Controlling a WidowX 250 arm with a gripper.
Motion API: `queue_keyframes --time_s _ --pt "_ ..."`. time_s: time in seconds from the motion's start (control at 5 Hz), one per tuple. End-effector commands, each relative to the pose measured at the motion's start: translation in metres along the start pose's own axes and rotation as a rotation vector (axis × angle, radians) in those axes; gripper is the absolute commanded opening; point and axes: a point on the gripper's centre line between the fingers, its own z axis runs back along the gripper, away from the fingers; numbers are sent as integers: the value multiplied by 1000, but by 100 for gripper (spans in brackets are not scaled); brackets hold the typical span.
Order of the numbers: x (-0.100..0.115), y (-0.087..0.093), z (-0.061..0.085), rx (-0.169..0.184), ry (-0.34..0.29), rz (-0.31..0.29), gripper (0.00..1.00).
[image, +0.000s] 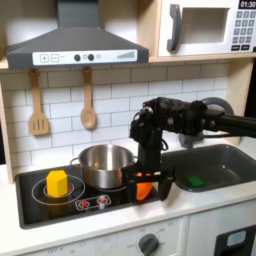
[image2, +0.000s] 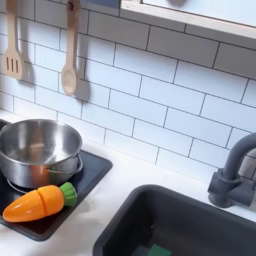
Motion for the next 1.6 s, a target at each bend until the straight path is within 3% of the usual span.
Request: queue_keyframes --time_s 0.0,1.0,1.4 --pt "10 -2 -11 -5 11 1 100" --pt "20 4 -32 -21 34 65 100" --pt "34 -7 -29 -20 24 31 100"
